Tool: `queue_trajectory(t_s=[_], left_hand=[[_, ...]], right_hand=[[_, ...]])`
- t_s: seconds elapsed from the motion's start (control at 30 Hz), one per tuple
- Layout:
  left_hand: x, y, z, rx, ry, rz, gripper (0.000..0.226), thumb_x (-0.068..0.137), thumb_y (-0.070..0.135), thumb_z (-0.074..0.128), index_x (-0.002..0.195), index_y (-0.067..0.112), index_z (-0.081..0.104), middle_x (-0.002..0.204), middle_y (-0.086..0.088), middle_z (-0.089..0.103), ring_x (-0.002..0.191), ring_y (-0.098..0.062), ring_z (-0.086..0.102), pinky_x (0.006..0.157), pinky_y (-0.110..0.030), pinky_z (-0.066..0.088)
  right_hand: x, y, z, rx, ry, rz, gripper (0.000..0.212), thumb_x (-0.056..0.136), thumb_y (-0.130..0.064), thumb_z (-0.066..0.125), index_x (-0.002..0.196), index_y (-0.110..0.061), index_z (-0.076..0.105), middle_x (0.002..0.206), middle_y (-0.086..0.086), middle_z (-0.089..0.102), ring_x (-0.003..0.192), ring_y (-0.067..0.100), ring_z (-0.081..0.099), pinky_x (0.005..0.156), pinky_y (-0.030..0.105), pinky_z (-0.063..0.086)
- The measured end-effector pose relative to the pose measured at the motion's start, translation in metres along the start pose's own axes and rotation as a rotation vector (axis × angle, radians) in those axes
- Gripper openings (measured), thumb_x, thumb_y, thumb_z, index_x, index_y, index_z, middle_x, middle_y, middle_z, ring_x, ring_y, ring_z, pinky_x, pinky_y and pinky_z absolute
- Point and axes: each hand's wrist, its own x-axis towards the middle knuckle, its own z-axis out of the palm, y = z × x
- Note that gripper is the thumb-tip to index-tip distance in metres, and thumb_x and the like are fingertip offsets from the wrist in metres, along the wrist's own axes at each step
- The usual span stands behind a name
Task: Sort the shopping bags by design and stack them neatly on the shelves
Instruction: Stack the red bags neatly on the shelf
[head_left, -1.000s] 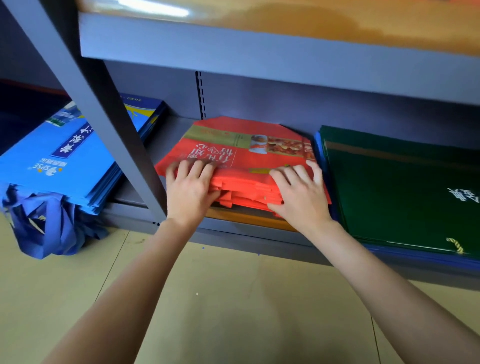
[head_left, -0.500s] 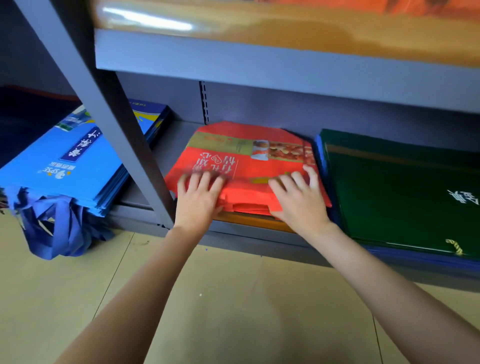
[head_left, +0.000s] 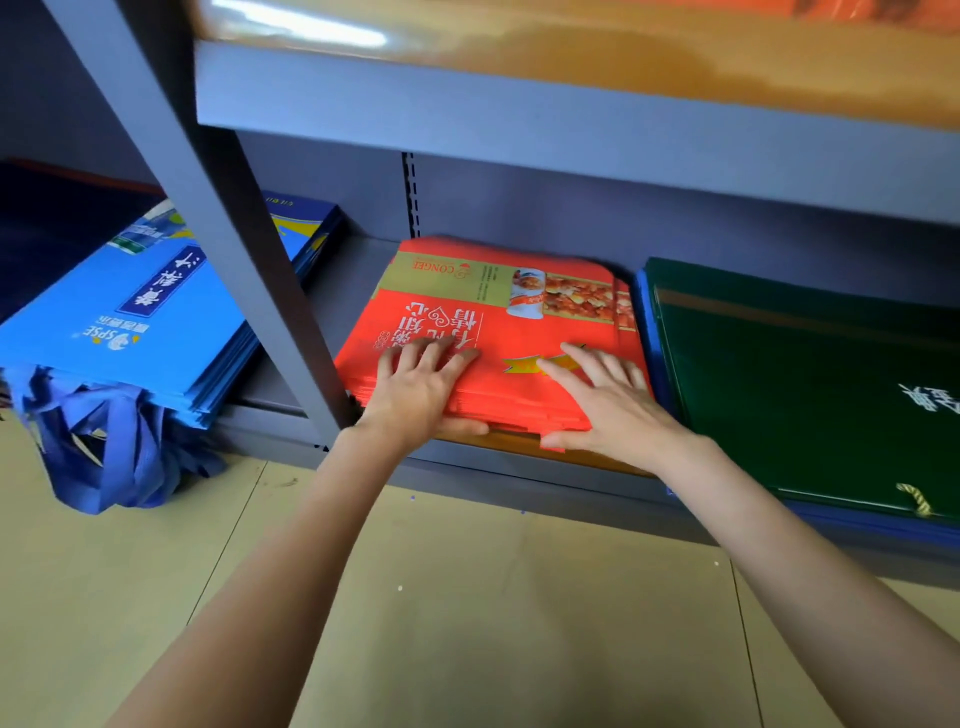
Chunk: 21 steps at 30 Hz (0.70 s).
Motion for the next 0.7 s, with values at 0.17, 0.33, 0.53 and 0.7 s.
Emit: queue_trajectory(t_s=[0.17, 0.33, 0.53, 0.7], left_hand=[[0.012, -0.015, -0.033, 0.015, -0.267, 0.086, 0.096, 0.074, 0.052, 0.07, 0.148, 0.037, 0.011, 0.156, 0.005, 0.013, 0.14, -0.031, 0.015, 0.112, -0.054, 0.016], [0.005, 0.0, -0.017, -0.055, -0.063, 0.133, 0.082, 0.076, 0.052, 0.068, 0.144, 0.037, 0.027, 0.146, 0.007, 0.03, 0.123, -0.028, 0.028, 0.105, -0.039, 0.026], [0.009, 0.014, -0.019, 0.02, -0.033, 0.192, 0.085, 0.078, 0.057, 0.061, 0.147, 0.031, 0.019, 0.15, 0.006, 0.021, 0.131, -0.025, 0.021, 0.11, -0.044, 0.014], [0.021, 0.039, -0.011, 0.036, -0.023, 0.19, 0.088, 0.078, 0.058, 0.061, 0.147, 0.029, 0.016, 0.15, 0.002, 0.02, 0.134, -0.026, 0.019, 0.11, -0.046, 0.018]], right_hand=[[0.002, -0.004, 0.0, 0.002, -0.142, 0.006, 0.104, 0.075, -0.062, 0.063, 0.148, -0.036, -0.006, 0.156, -0.001, -0.019, 0.143, 0.024, -0.016, 0.115, 0.054, 0.0], [-0.001, 0.008, -0.004, 0.009, -0.117, 0.088, 0.101, 0.075, -0.057, 0.066, 0.147, -0.04, -0.002, 0.157, -0.002, -0.013, 0.144, 0.028, -0.011, 0.115, 0.055, 0.002], [-0.005, 0.015, -0.016, 0.024, -0.111, 0.06, 0.108, 0.072, -0.048, 0.074, 0.148, -0.036, -0.002, 0.157, 0.0, -0.01, 0.143, 0.025, -0.006, 0.114, 0.05, 0.006], [-0.02, 0.011, -0.004, 0.114, 0.06, 0.037, 0.086, 0.078, -0.055, 0.064, 0.146, -0.029, 0.019, 0.154, -0.002, 0.011, 0.14, 0.019, 0.006, 0.115, 0.043, 0.006]])
